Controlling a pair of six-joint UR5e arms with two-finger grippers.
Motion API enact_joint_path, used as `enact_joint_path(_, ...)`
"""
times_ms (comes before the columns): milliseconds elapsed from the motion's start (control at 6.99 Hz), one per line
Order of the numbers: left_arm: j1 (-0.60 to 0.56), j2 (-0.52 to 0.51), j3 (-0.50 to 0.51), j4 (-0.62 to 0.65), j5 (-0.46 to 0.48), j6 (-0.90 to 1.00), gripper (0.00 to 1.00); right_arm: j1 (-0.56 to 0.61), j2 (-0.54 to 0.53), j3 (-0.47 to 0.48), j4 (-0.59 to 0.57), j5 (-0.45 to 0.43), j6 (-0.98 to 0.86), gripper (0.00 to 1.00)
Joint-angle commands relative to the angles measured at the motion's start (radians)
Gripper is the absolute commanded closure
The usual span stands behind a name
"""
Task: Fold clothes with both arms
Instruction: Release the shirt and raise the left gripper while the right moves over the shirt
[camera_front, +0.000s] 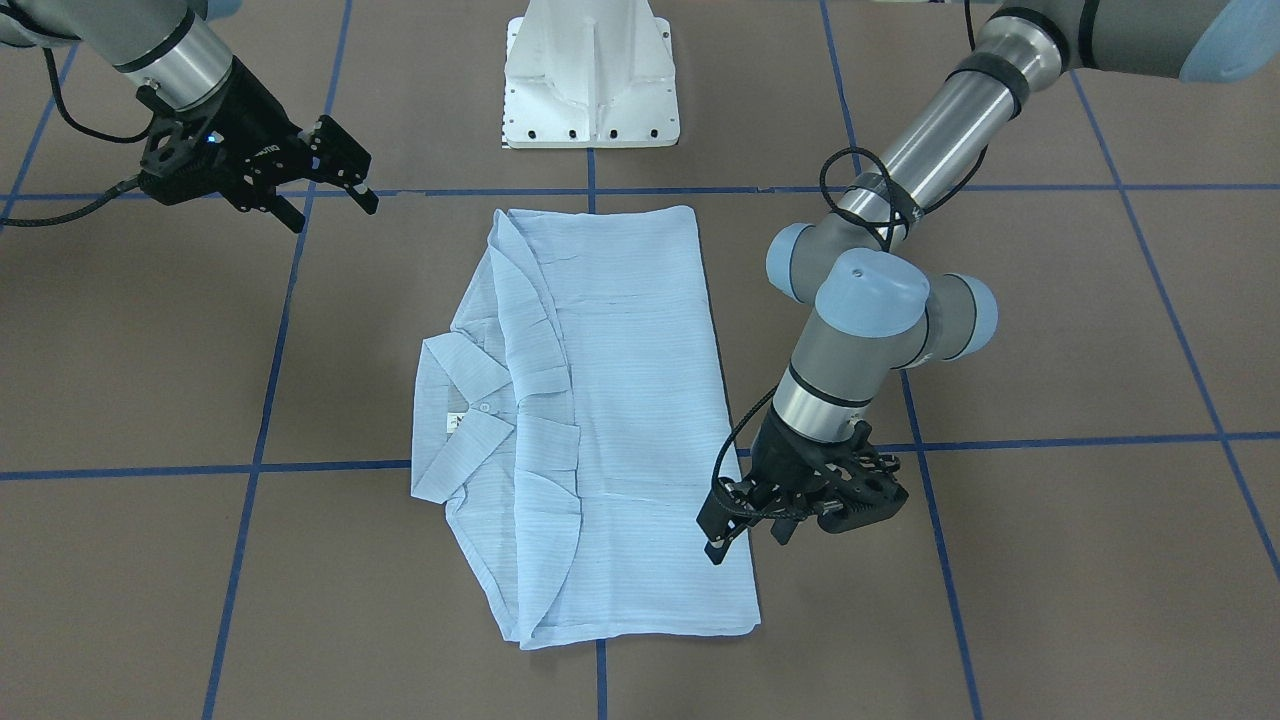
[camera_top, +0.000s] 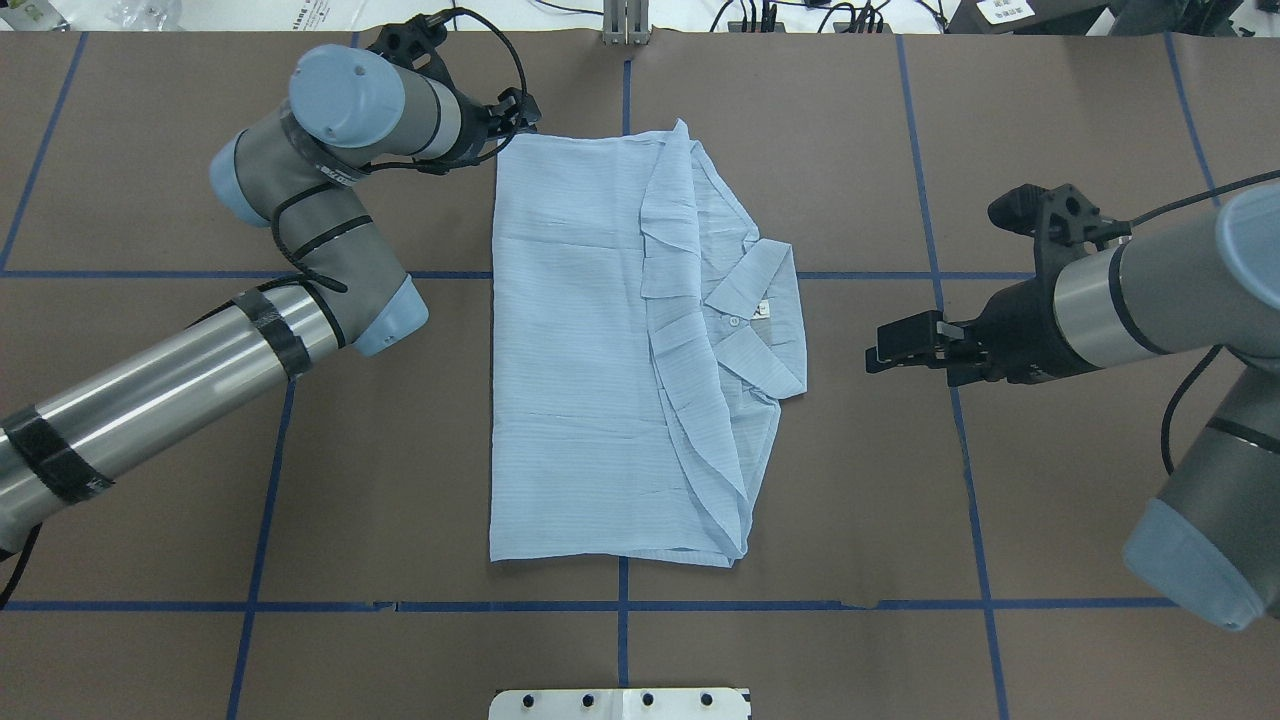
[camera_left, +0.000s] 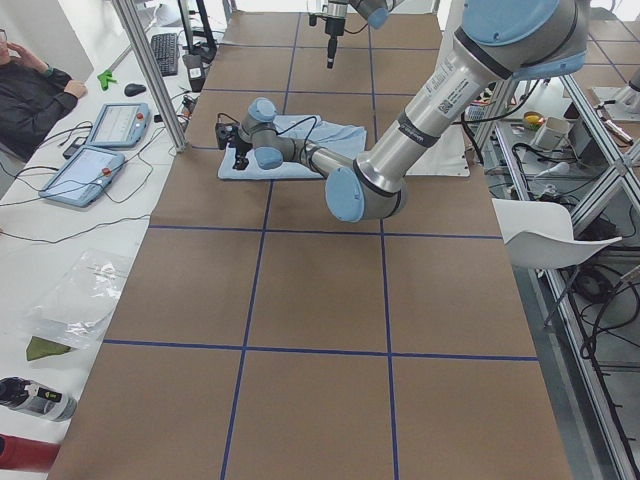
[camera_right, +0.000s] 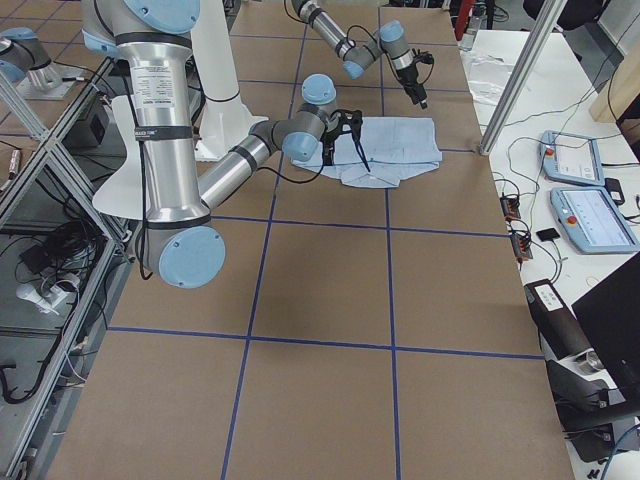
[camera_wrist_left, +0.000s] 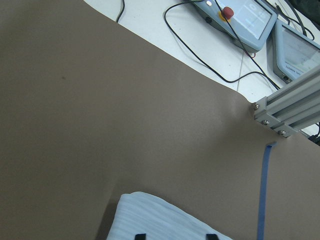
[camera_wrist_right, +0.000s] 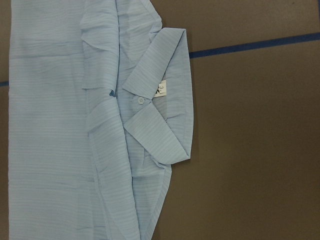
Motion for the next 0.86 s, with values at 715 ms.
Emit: enact_joint_path(715, -0.020, 0.368, -0.616, 0.343, -0.113, 0.230, 0.00, -0.320, 0.436, -0.198, -0.506, -0.412, -0.193, 0.00)
